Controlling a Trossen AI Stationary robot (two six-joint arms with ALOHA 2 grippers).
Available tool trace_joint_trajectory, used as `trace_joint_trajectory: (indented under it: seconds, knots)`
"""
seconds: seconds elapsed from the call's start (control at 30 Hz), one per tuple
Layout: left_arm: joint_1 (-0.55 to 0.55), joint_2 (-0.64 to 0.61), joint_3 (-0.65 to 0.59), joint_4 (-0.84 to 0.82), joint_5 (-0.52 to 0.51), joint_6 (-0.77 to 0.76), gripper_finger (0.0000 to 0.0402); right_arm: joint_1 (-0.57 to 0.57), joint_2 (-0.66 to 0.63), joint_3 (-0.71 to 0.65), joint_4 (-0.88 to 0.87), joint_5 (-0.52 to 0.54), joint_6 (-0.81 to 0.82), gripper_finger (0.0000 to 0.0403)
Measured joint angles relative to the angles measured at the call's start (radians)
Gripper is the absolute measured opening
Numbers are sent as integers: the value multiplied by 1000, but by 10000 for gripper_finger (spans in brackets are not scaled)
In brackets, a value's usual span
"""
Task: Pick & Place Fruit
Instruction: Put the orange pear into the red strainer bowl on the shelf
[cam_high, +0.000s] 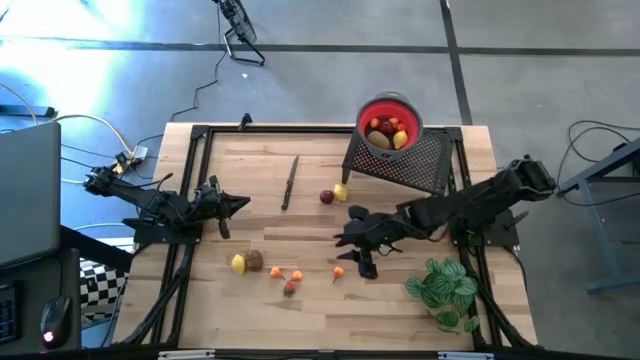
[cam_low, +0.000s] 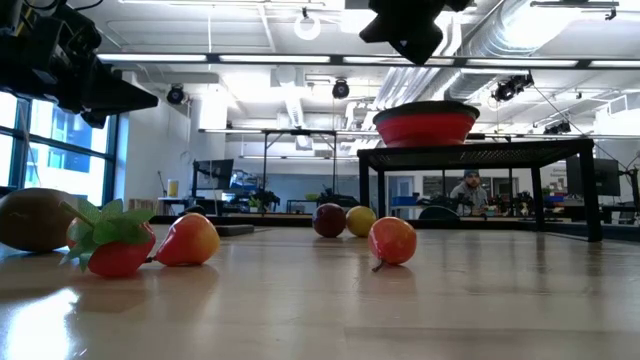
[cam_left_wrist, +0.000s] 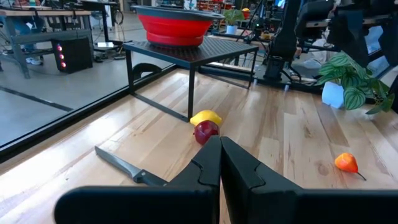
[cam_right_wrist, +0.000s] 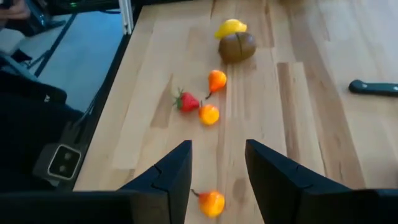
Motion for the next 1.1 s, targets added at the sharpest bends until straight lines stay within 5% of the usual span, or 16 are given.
trace_joint_trajectory:
  seconds: [0.73, 1.1]
  knots:
    - [0, 0, 0, -2, 0, 0, 0, 30, 2, 0, -7, -22, -2, 142]
    - [0, 0, 0, -3, -1, 3, 0, 30, 144, 0, 34, -34, -3, 142]
